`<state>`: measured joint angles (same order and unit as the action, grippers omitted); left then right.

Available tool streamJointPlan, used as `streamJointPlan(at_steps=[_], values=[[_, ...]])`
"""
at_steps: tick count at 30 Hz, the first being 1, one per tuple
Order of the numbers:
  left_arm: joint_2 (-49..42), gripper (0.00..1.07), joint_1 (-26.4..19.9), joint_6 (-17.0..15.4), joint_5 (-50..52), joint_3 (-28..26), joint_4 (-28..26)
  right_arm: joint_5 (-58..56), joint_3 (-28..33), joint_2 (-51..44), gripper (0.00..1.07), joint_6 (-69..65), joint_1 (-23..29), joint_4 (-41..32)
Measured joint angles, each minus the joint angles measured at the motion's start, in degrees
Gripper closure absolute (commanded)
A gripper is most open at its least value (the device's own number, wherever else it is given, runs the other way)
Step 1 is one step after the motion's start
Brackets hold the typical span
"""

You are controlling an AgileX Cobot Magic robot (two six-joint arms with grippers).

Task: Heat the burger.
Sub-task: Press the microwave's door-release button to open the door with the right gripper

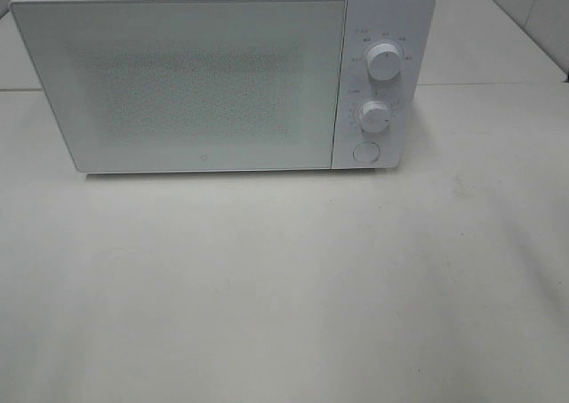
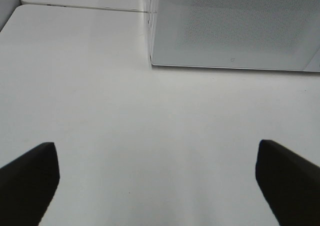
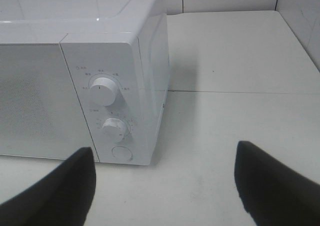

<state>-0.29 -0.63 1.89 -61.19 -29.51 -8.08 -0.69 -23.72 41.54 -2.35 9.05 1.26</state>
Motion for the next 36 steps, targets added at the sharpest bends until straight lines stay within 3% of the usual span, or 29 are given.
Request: streamJointPlan(at_steps=[9,11,15,17,20,26,28,31,33,35,36], values=[[0.0,0.07,0.0,0.0,0.0,0.0,0.0,9.7,0.3,8.6,0.31,0.0,0.0,2.3],[0.0,0.07,0.0,0.0,0.0,0.0,0.0,19.2,2.4,13.6,0.31,0.1,0.0,2.5],[0.0,0.07,0.0,0.0,0.0,0.0,0.0,25.4,3.9,16.6,0.31,0.1,0.0,2.5],[0.0,0.07,0.0,0.0,0.0,0.0,0.0,37.5,7.0,22.4,0.31,0.3,0.0,2.3],[0.0,0.07,0.0,0.0,0.0,0.0,0.0,40.4,7.8,24.0,0.31,0.5,0.0,2.2],[0.0,0.07,0.0,0.0,0.0,0.0,0.0,53.2,11.4,34.5,0.31,5.2,0.3,-5.4],[0.0,0.07,0.0,0.0,0.0,0.0,0.0,58.6,12.3,38.6,0.31,6.9,3.2,-10.8],[0.0,0.07,0.0,0.0,0.0,0.0,0.0,60.0,12.4,39.9,0.31,7.5,4.3,-12.5],[0.0,0.07,0.0,0.0,0.0,0.0,0.0,65.1,12.5,44.6,0.31,9.3,11.1,-19.5],[0.0,0.07,0.0,0.0,0.0,0.0,0.0,66.3,12.5,45.6,0.32,9.6,12.6,-21.0],[0.0,0.07,0.0,0.0,0.0,0.0,0.0,67.9,12.5,47.8,0.32,9.6,16.7,-24.2]])
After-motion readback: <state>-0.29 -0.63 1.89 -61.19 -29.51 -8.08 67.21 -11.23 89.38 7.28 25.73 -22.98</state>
